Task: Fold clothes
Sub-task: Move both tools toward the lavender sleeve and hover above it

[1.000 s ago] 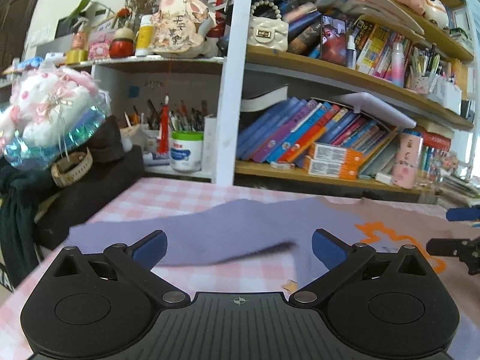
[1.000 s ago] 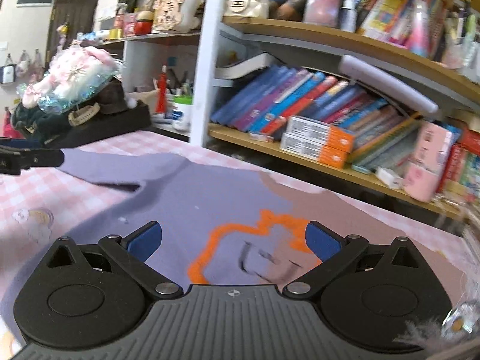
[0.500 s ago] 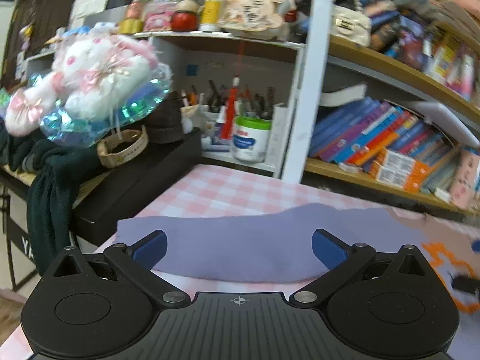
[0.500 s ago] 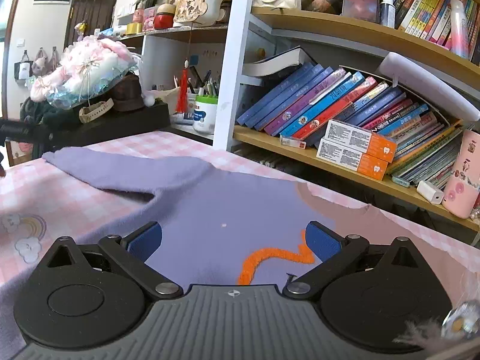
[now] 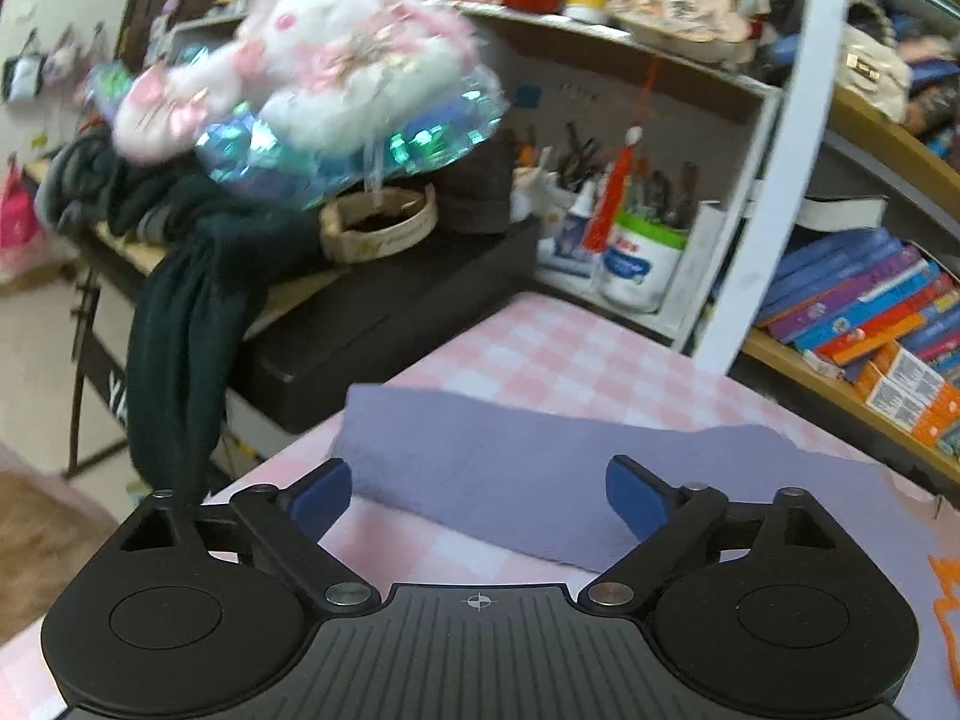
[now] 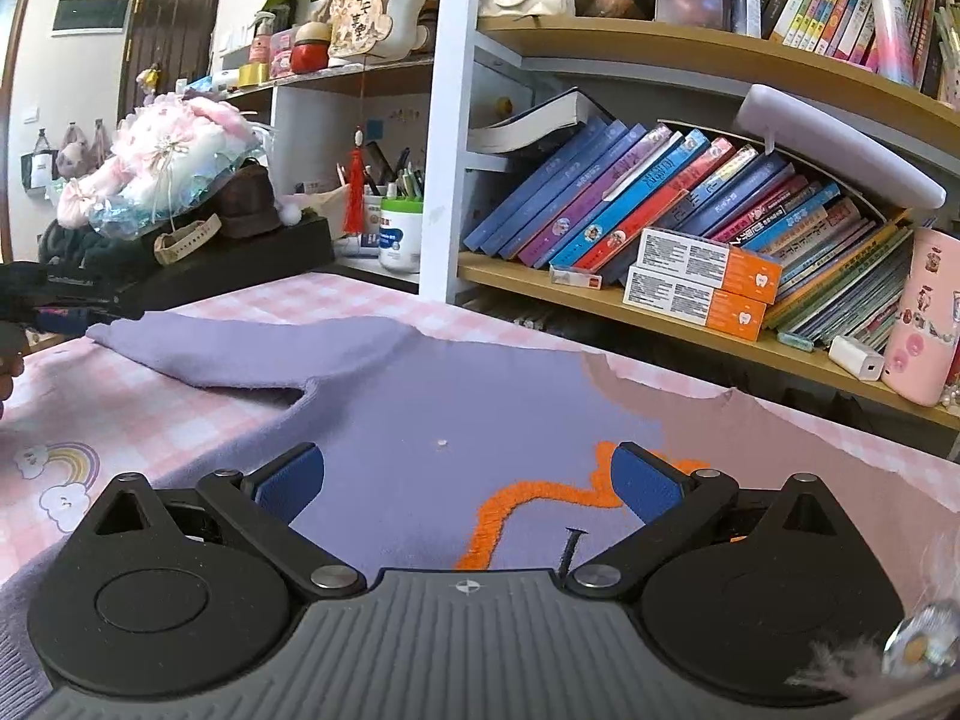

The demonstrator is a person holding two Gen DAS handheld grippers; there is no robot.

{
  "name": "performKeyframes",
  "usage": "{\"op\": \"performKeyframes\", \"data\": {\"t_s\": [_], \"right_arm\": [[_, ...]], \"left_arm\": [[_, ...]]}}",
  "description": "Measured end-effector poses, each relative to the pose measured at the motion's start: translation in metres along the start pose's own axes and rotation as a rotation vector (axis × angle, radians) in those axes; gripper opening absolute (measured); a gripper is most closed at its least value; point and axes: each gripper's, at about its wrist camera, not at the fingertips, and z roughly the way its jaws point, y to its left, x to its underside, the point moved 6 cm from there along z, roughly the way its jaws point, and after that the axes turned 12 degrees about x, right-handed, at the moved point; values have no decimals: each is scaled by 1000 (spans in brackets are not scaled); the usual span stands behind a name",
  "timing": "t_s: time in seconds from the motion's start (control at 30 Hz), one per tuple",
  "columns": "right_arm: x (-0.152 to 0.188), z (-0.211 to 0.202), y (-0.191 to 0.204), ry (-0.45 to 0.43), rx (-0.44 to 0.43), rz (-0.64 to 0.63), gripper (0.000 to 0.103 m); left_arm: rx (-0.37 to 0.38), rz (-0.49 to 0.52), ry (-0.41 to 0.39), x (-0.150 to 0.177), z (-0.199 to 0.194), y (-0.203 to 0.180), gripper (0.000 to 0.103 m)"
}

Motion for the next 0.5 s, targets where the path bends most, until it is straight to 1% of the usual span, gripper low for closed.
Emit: {"op": "performKeyframes", "data": {"t_s": [0.17,0.27,0.3,0.33,0.37,0.4,0.43,0.47,0.5], "right_arm": [[0,-1,1,0,-3,-4,103],[1,-2,1,1,-5,-2,103],[0,-2,1,0,-8,-2,103],[1,-3,2,-1,-10,-1,103],[1,-4,2,-1,-11,0,103],[1,-4,2,-2,-13,2,103],[1,-4,2,-2,-14,3,103],[1,-5,2,-2,-14,5,103],[1,-5,2,-2,-15,7,103]], "left_arm": [[-79,-14,-25,-5,0,13,93],[-86,-48,18,-6,9,21,93],[-83,-56,24,-6,10,23,92],[-83,-56,23,-6,11,23,88],[-83,-56,25,-5,12,23,88],[-83,-53,26,-5,12,22,83],[-79,-55,25,-5,13,21,73],[-72,-61,22,-6,13,20,68],[-64,-67,20,-6,14,20,59]]}}
